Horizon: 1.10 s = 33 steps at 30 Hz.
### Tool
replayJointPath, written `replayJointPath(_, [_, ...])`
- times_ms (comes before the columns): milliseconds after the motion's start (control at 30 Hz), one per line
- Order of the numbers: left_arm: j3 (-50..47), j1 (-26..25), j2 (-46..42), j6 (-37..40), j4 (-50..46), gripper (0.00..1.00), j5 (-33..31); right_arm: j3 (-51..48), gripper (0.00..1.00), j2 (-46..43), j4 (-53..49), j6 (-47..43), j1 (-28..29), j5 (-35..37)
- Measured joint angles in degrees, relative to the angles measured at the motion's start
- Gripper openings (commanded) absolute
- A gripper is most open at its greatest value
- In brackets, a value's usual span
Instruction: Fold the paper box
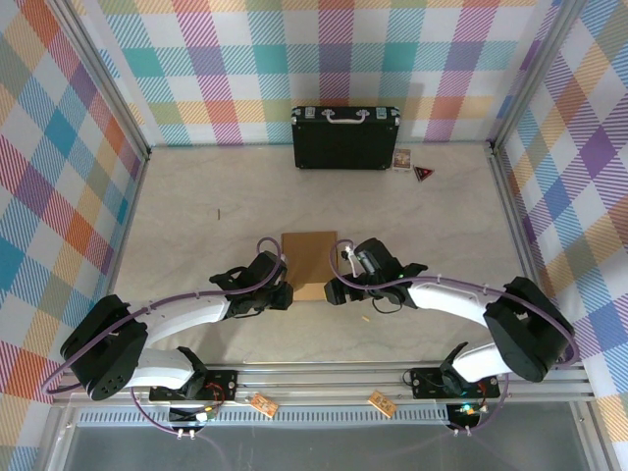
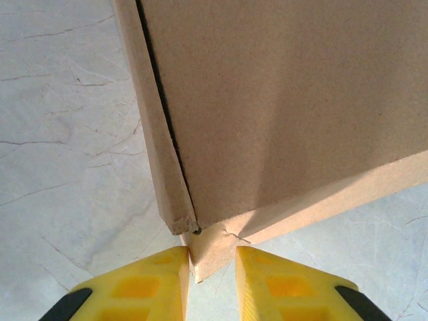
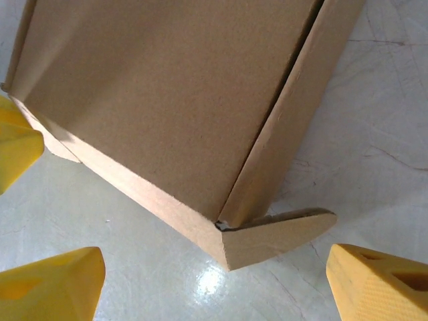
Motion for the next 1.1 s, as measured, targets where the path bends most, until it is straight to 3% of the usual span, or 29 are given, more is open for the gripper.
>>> replayJointPath(333, [0.00,0.00,0.00,0.00,0.00,0.25,0.00,3.23,0.84,3.93,0.17,-1.51,0.00,-0.57])
replayJointPath(767, [0.00,0.17,0.13,0.00,-0.07,0.25,-0.09,3.48,0.75,5.01,-0.04,-1.25,-0.02,-6.29])
replayJointPath(1100, [0.00,0.33,0.13,0.00,-0.85,0.25,-0.26,6.64,0.72,5.33,-6.45,-0.72,-0.13,-9.64])
